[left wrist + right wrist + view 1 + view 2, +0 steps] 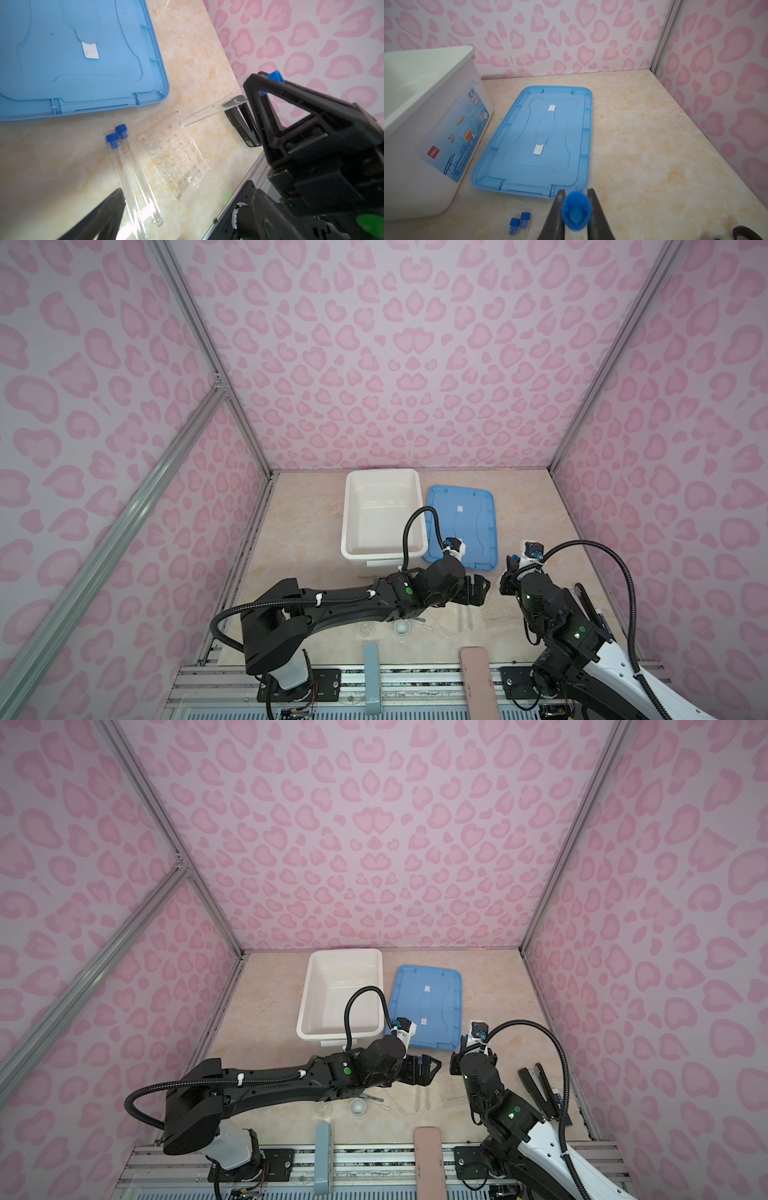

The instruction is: Organize the chemistry lab equipment

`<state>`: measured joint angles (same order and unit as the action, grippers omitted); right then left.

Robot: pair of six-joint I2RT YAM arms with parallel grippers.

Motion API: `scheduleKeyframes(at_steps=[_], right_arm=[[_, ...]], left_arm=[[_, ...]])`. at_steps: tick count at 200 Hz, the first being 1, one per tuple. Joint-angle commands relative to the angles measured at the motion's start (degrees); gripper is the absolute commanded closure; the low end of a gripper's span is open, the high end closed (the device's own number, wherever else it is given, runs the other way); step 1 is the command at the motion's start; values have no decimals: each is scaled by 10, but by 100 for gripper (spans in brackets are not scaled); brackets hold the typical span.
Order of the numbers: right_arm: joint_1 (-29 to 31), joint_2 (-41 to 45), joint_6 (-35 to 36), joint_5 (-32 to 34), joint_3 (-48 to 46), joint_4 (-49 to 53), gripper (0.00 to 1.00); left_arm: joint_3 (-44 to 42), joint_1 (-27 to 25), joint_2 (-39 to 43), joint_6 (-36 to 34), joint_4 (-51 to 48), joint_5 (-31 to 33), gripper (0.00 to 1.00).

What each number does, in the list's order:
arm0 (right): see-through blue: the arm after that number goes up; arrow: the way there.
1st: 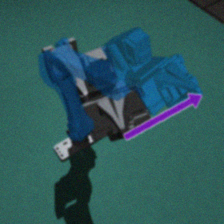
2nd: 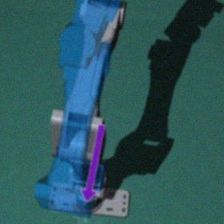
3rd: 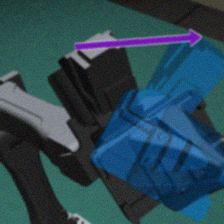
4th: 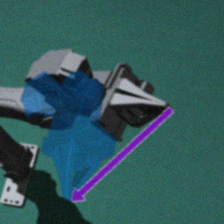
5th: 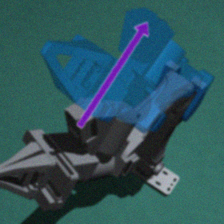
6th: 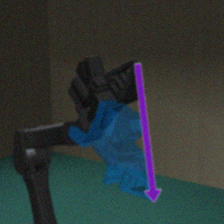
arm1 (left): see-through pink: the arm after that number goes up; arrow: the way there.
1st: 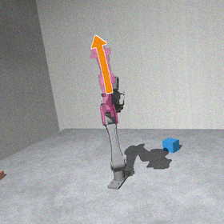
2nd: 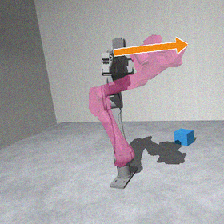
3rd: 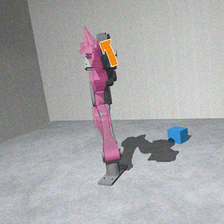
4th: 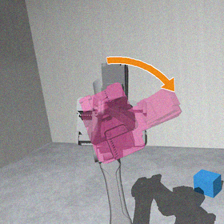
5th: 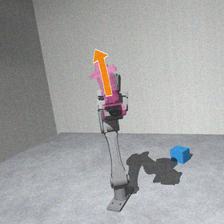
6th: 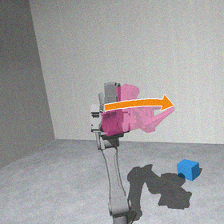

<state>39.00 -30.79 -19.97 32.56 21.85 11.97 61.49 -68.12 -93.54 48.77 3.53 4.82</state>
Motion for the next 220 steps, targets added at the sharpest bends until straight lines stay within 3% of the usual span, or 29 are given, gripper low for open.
scheduleKeyframes(at_steps=[1, 136, 150, 220], right_arm=[[4, -8, -11, 24, -12, -27, 84], [38, -78, -6, 76, -76, -163, 83], [39, -74, -11, 75, -78, -157, 75], [37, -1, -28, 80, -71, -98, 19]], left_arm=[[-5, -2, 10, 3, 16, 14, 2], [-19, -2, 14, 4, 14, 34, 1], [-20, -2, 15, 7, 10, 40, 1], [-11, -3, 22, -4, -39, 75, 0]])
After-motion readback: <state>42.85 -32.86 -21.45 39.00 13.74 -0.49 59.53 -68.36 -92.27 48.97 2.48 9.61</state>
